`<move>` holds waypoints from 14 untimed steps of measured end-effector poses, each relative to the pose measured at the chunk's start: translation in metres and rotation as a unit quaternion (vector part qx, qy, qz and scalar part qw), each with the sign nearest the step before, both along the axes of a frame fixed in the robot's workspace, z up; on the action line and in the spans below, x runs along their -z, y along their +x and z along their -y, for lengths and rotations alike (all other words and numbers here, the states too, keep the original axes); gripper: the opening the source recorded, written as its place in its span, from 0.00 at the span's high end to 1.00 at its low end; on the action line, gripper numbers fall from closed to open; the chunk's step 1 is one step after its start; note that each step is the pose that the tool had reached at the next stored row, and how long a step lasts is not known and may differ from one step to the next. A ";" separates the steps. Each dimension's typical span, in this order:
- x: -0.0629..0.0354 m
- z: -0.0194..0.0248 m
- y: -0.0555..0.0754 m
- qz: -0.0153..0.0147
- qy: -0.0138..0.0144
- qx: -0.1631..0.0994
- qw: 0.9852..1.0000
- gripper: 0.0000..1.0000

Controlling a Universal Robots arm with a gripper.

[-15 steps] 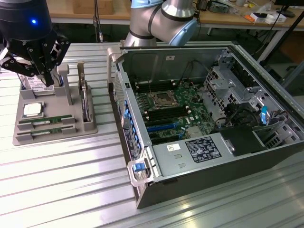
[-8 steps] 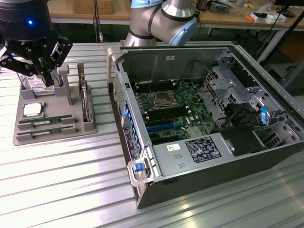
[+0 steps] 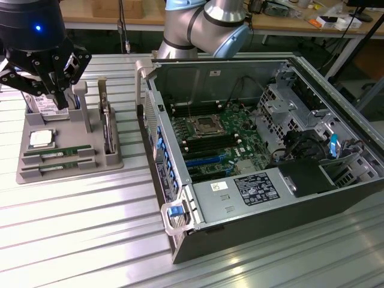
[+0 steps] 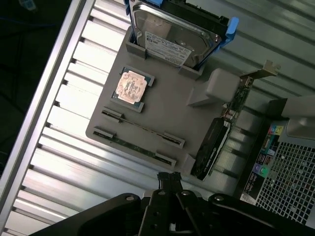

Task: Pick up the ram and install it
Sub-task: 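Reach for the ram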

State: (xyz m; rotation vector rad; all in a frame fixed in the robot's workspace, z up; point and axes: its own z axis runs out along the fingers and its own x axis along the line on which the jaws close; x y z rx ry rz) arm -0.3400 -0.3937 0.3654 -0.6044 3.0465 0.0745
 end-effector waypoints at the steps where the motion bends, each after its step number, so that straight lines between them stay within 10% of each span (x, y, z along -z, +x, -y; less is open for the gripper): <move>1: -0.0040 -0.0001 0.000 0.000 0.000 0.000 1.000 0.89; 4: -0.0206 -0.0001 0.000 0.000 0.000 0.001 1.000 0.89; 14: -0.0264 -0.0001 0.000 0.000 0.005 0.053 0.999 0.89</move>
